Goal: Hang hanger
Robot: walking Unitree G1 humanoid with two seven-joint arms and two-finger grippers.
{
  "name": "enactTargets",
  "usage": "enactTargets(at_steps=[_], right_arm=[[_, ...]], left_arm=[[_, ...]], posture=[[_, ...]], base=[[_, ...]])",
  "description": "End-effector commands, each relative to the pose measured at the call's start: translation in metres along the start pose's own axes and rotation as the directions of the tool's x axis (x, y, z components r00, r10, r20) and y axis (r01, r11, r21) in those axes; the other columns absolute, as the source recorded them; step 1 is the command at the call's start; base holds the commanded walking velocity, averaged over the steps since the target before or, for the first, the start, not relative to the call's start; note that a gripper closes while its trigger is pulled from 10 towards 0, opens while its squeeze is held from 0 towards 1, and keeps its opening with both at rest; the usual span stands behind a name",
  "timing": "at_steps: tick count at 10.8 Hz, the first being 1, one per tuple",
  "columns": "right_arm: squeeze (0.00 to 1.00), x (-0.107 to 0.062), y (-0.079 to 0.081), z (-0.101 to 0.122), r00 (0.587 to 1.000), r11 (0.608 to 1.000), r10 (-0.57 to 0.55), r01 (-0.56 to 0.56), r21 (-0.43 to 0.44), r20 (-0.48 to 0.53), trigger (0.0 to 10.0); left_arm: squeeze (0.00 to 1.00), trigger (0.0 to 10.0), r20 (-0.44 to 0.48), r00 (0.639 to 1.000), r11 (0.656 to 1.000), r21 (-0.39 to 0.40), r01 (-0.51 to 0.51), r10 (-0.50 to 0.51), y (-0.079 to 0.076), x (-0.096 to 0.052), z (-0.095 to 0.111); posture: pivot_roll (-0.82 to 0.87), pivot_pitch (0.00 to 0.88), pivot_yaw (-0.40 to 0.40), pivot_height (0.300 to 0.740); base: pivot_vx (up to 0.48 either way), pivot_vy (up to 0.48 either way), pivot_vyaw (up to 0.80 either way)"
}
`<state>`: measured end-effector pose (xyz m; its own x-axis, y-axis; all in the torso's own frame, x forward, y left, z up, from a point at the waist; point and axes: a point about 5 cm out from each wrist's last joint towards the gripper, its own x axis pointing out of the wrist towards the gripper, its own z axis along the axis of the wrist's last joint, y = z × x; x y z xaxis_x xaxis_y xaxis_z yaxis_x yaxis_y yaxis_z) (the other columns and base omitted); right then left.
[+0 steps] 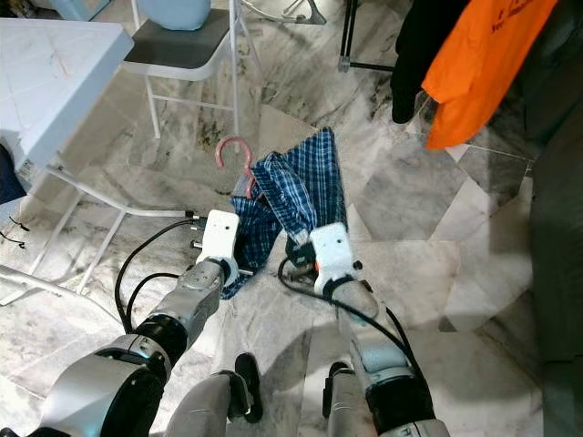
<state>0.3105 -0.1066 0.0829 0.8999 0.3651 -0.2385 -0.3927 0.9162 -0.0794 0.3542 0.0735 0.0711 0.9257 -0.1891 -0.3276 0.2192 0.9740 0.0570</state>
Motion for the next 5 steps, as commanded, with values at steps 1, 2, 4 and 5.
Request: enactTargets(at_steps=[1,2,4,5], right_arm=[[0.71,-0.004,0.006,-0.013,0.998,0.999,0.04,-0.041,-0.015,-0.054,10.0],[1.0,-0.008,0.001,-0.02,0.995,0.999,0.037,-0.039,-0.025,-0.094,10.0],[1.0,-0.015,-0.011,-0.043,0.98,0.996,-0.021,0.004,-0.087,-0.2,10.0],[1.0,-0.02,-0.011,-0.056,0.97,0.993,-0.007,-0.022,-0.115,-0.244,10.0]], left_arm=[[0.0,0.0,0.028,0.999,1.0,-0.001,-0.024,0.024,0.009,0.0,0.004],[0.0,0.0,0.031,0.999,0.999,-0.012,-0.044,0.044,0.017,0.001,0.006],[0.0,0.0,0.04,0.996,0.997,-0.035,-0.074,0.076,0.025,0.001,0.011],[0.0,0.0,0.051,0.995,0.996,-0.041,-0.081,0.083,0.03,0.002,0.015]], posture=[[-0.17,0.24,0.103,0.74],[-0.17,0.241,0.102,0.74],[-0.17,0.243,0.102,0.74],[-0.17,0.245,0.105,0.74]], base=[[0.0,0.0,0.0],[0.0,0.0,0.0],[0.0,0.0,0.0],[0.0,0.0,0.0]])
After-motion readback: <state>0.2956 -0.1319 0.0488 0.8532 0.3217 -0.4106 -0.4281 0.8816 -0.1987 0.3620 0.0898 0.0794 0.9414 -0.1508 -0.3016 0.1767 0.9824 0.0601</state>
